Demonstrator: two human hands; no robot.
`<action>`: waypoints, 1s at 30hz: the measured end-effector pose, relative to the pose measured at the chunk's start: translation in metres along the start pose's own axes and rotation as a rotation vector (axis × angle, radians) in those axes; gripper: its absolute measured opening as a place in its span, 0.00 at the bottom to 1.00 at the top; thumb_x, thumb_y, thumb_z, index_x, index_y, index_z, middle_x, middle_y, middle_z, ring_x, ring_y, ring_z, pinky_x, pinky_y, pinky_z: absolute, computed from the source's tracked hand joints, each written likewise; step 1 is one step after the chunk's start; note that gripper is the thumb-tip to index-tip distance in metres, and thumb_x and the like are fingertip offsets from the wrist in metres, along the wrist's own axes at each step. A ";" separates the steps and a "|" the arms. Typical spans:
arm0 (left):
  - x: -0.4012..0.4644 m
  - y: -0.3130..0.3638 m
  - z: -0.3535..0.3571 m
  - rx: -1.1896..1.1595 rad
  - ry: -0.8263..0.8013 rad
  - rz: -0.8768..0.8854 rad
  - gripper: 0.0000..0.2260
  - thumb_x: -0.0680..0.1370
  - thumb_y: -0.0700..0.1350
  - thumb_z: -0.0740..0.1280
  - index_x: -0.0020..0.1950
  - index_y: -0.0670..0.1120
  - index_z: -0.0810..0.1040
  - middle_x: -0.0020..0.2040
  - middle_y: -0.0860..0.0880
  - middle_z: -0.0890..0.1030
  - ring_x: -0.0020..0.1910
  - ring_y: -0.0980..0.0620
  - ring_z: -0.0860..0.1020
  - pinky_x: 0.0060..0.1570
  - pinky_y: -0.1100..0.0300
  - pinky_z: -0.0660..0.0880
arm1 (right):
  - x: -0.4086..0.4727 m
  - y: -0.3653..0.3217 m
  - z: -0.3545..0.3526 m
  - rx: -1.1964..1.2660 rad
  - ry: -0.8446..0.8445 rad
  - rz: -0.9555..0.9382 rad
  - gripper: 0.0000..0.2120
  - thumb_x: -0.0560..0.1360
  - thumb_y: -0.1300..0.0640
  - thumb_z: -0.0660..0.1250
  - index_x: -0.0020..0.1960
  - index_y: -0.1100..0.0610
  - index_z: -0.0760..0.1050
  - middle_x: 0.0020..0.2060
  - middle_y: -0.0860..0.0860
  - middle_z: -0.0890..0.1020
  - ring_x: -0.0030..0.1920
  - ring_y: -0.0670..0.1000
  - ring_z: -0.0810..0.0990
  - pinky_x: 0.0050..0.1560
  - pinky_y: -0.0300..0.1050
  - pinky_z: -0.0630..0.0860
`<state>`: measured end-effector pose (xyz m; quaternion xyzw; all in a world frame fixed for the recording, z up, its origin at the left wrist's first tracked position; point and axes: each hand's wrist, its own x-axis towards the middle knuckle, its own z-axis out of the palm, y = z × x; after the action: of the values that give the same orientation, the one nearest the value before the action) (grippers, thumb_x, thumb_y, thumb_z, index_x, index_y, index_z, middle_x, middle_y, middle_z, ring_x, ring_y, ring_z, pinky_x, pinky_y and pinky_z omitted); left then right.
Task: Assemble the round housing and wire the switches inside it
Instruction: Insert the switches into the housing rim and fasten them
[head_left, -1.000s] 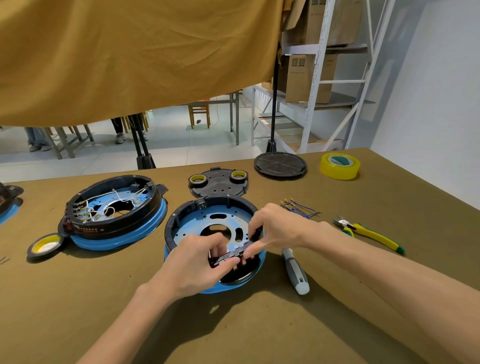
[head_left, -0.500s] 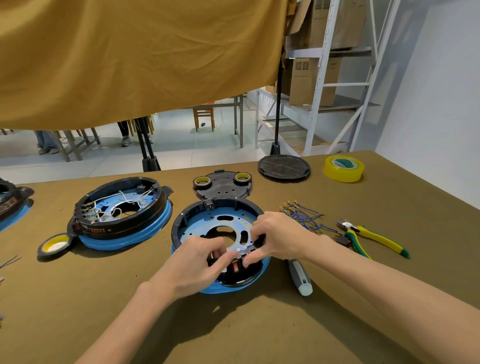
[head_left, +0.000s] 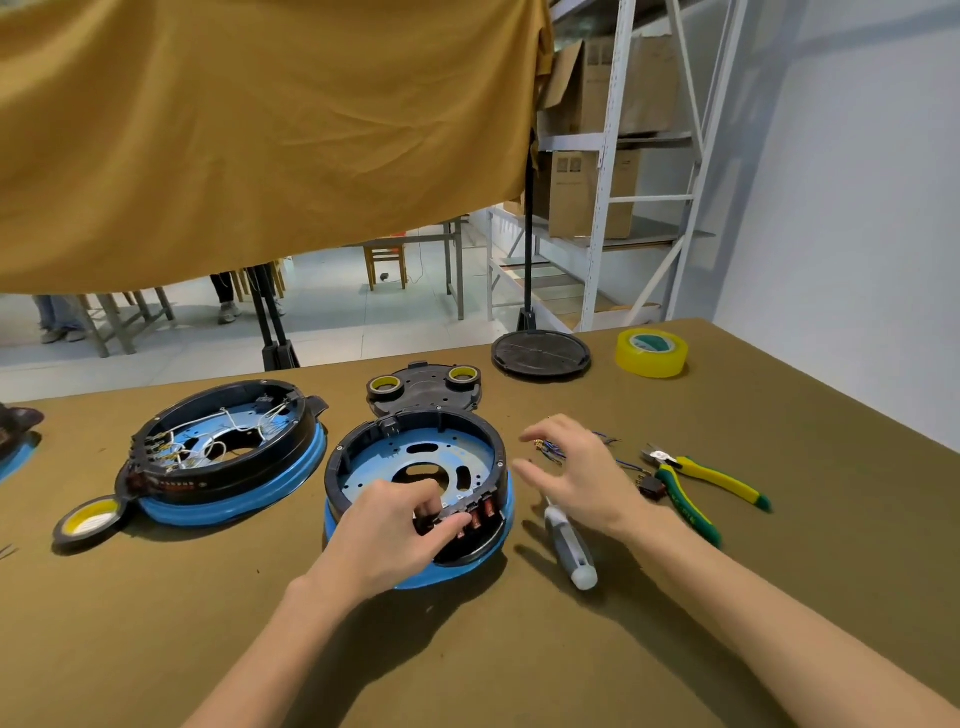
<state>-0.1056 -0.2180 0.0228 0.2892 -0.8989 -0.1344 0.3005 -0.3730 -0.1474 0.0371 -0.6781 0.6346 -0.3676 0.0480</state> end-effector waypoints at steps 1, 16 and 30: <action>0.000 0.001 0.002 0.011 0.007 -0.009 0.20 0.76 0.68 0.64 0.38 0.52 0.74 0.30 0.54 0.75 0.32 0.53 0.75 0.30 0.59 0.71 | -0.004 0.010 -0.006 -0.134 0.109 0.060 0.14 0.79 0.47 0.70 0.61 0.52 0.80 0.54 0.45 0.81 0.57 0.46 0.78 0.59 0.44 0.74; 0.009 0.030 0.023 0.159 0.028 -0.138 0.18 0.78 0.67 0.63 0.40 0.55 0.69 0.31 0.56 0.74 0.32 0.57 0.74 0.31 0.65 0.68 | -0.051 0.056 -0.026 -1.071 -0.115 0.403 0.14 0.81 0.57 0.62 0.66 0.58 0.73 0.65 0.56 0.76 0.65 0.59 0.72 0.67 0.52 0.66; 0.010 0.041 0.012 -0.073 0.157 -0.220 0.12 0.78 0.60 0.70 0.45 0.53 0.76 0.38 0.56 0.78 0.40 0.56 0.78 0.39 0.57 0.78 | -0.041 -0.043 -0.005 0.465 0.071 0.151 0.11 0.73 0.58 0.78 0.54 0.48 0.82 0.44 0.47 0.85 0.43 0.50 0.85 0.45 0.42 0.83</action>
<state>-0.1377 -0.1910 0.0353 0.3847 -0.8299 -0.1760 0.3636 -0.3374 -0.1005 0.0456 -0.5860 0.5831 -0.5228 0.2079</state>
